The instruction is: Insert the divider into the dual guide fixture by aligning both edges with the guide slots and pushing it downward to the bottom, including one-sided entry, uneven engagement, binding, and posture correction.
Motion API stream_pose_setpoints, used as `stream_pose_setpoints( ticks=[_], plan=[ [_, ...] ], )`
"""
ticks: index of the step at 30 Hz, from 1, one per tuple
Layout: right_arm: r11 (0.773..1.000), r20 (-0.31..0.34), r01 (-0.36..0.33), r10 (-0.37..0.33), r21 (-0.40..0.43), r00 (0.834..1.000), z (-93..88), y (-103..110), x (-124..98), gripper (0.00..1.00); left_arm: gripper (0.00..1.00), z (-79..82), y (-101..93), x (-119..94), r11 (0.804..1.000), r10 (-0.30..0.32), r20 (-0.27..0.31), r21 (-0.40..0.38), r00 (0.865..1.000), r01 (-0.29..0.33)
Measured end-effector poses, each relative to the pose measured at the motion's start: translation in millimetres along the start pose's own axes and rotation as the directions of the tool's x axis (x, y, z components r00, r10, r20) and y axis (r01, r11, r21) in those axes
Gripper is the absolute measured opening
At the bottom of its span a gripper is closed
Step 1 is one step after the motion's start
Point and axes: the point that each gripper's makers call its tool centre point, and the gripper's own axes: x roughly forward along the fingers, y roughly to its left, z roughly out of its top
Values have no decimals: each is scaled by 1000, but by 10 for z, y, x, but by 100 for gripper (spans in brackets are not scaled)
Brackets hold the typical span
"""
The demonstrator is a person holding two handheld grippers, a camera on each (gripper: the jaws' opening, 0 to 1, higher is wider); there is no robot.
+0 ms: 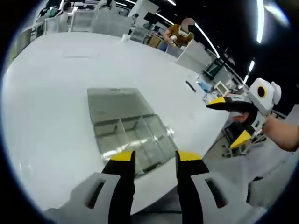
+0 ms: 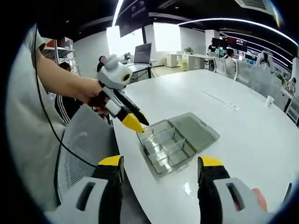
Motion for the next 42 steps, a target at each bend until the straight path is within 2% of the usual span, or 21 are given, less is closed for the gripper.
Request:
stream_pose_setpoints(
  ticks=[3, 4, 12, 15, 22, 24, 42],
  plan=[
    [1000, -10, -2, 2, -5, 1000, -21, -15, -9, 62, 36, 59, -78, -43, 999, -20, 49, 28, 999, 19],
    [1000, -14, -1, 1, -7, 1000, -35, -16, -19, 62, 36, 45, -89, -53, 999, -20, 43, 28, 999, 19],
    [1000, -34, 5, -6, -30, 999, -72, -84, -77, 61, 44, 112, -267, -145, 994, -65, 122, 92, 990, 54],
    [999, -42, 6, -8, -40, 999, -89, -109, -97, 61, 47, 77, -306, -165, 991, -66, 125, 126, 990, 51],
    [999, -67, 13, -16, -49, 998, -173, -167, -153, 61, 52, 48, -317, -197, 989, -62, 149, 145, 987, 40],
    [998, -77, 14, -18, -54, 997, -203, -184, -165, 61, 53, 67, -335, -207, 982, -61, 158, 184, 985, 31],
    [997, -161, 21, -33, -76, 986, -562, -434, -290, 60, 66, -9, -492, -207, 953, -66, 151, 302, 986, 17]
  ],
)
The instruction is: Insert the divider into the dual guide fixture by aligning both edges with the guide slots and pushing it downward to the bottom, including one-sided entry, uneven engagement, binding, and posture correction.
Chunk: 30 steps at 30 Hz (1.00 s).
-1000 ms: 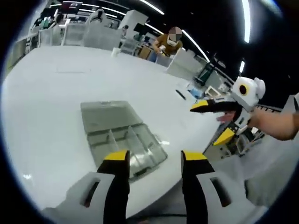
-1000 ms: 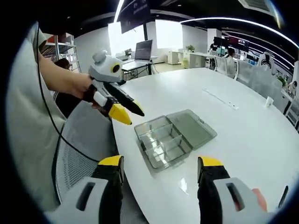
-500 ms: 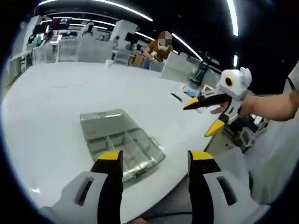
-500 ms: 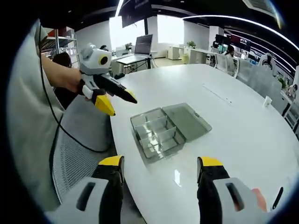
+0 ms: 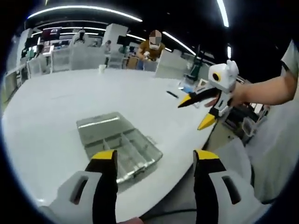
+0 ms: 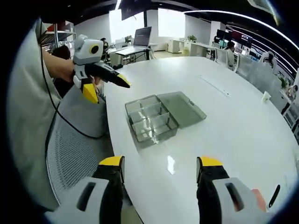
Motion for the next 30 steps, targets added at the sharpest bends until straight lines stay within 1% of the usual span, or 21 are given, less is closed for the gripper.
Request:
stream_pose_setpoints(
  ticks=[4, 7, 11, 19, 24, 28, 29, 30],
  plan=[
    [1000, -26, 2, -2, -6, 1000, -108, -76, -8, 59, 68, -4, -43, -10, 1000, -5, 0, 21, 1000, 5],
    [1000, -34, 4, -4, -8, 999, -147, -122, -17, 59, 69, 18, -90, -32, 999, -4, 4, 43, 1000, 4],
    [1000, -53, 9, -10, -7, 999, -261, -220, -28, 58, 71, 20, -133, -53, 998, -2, 5, 58, 1000, 2],
    [1000, -101, 20, -21, -11, 995, -485, -376, -43, 57, 73, 13, -145, -88, 997, 17, 1, 73, 1000, -17],
    [999, -147, 28, -32, -24, 989, -671, -491, -53, 56, 73, 28, -137, -100, 997, 30, 5, 70, 1000, -30],
    [999, -178, 37, -39, -17, 983, -799, -578, -47, 55, 73, 18, -108, -101, 997, 39, 6, 68, 999, -39],
    [999, -186, 36, -41, -32, 982, -833, -597, -42, 55, 73, 21, -113, -102, 997, 41, 6, 68, 999, -42],
    [998, -208, 38, -49, -55, 977, -899, -627, -46, 55, 73, 23, -119, -102, 997, 42, 6, 69, 999, -43]
  ],
)
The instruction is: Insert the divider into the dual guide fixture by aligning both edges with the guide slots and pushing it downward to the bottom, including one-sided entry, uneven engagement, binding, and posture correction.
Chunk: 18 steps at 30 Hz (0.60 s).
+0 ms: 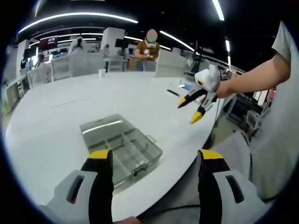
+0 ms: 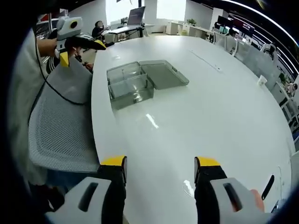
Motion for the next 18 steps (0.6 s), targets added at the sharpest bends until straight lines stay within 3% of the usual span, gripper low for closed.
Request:
stream_pose_setpoints(
  ticks=[18],
  plan=[
    [996, -152, -19, 6, -83, 988, -490, -227, 161, 52, 74, -14, 25, 7, 1000, 21, -8, 15, 1000, -21]
  ],
)
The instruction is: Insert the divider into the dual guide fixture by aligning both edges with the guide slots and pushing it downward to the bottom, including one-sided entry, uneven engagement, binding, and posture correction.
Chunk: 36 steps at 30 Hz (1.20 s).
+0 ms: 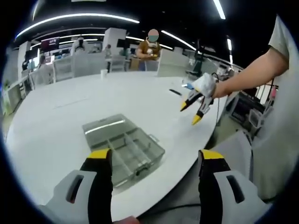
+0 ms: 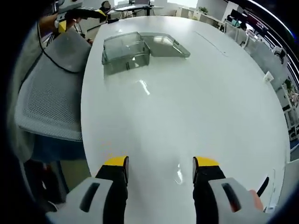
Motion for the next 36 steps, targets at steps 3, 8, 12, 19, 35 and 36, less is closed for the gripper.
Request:
stream_pose_setpoints(
  ticks=[3, 8, 12, 19, 35, 36],
  plan=[
    [1000, -32, 0, 0, -10, 999, -95, -54, 31, 51, 74, -21, 4, 11, 1000, 0, -10, 7, 1000, 0],
    [999, -66, -6, 3, -41, 998, -202, -123, 66, 47, 74, -69, 21, 17, 1000, 1, -19, 7, 1000, -1],
    [997, -76, -20, 15, -76, 997, -225, -158, 105, 45, 74, -97, 31, 14, 1000, 3, -25, 2, 1000, -3],
    [989, -108, -38, 22, -143, 994, -237, -260, 141, 43, 74, -122, 48, 15, 1000, 6, -30, -2, 1000, -6],
    [962, -186, -115, 69, -247, 980, -247, -359, 175, 40, 74, -106, 92, 26, 1000, 17, -32, -3, 999, -17],
    [959, -192, -126, 77, -254, 978, -247, -354, 177, 39, 74, -106, 92, 30, 1000, 17, -32, -3, 999, -17]
  ],
)
